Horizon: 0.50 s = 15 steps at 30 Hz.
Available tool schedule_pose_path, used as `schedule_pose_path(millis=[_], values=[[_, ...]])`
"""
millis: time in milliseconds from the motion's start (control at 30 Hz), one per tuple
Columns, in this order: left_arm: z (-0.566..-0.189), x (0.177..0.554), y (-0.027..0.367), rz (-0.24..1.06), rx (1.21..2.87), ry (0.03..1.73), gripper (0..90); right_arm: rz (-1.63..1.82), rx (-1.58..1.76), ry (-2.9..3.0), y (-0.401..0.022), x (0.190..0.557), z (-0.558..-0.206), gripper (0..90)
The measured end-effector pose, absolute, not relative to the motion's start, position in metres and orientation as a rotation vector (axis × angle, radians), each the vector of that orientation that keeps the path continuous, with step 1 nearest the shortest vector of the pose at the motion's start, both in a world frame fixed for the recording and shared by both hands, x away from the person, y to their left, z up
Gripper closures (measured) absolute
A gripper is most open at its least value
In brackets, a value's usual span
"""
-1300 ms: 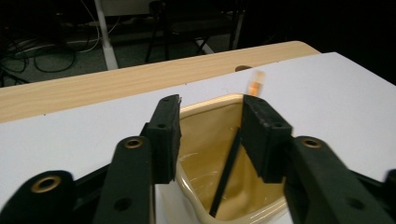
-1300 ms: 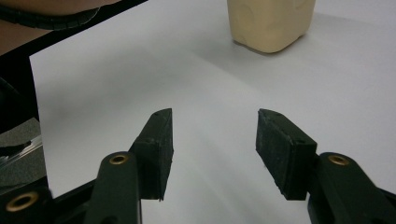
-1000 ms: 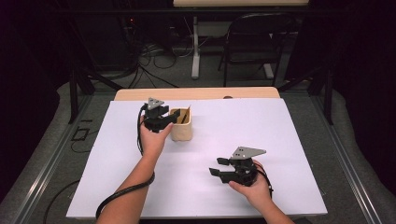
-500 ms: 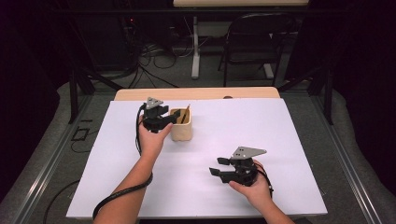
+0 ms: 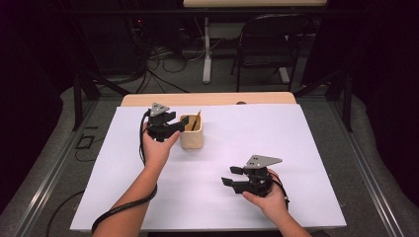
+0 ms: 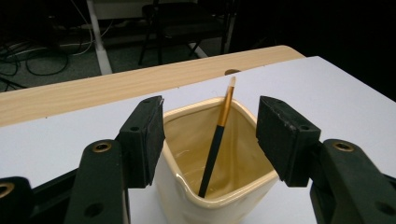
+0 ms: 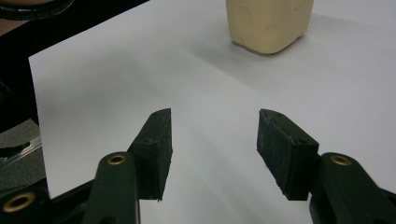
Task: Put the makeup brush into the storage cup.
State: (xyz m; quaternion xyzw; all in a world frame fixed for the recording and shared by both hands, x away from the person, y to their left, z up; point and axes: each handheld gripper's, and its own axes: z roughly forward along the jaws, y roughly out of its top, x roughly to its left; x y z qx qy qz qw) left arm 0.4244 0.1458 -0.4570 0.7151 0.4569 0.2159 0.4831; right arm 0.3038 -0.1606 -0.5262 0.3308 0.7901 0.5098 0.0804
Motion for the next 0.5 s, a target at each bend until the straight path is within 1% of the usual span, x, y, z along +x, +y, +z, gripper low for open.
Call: schedule_pose_path(millis=[500], values=[[-0.445, 0.403, 0.157, 0.535, 1.765, 1.063, 42.0, 1.516, 0.992, 2.372, -0.161, 0.304, -0.526, 45.3]])
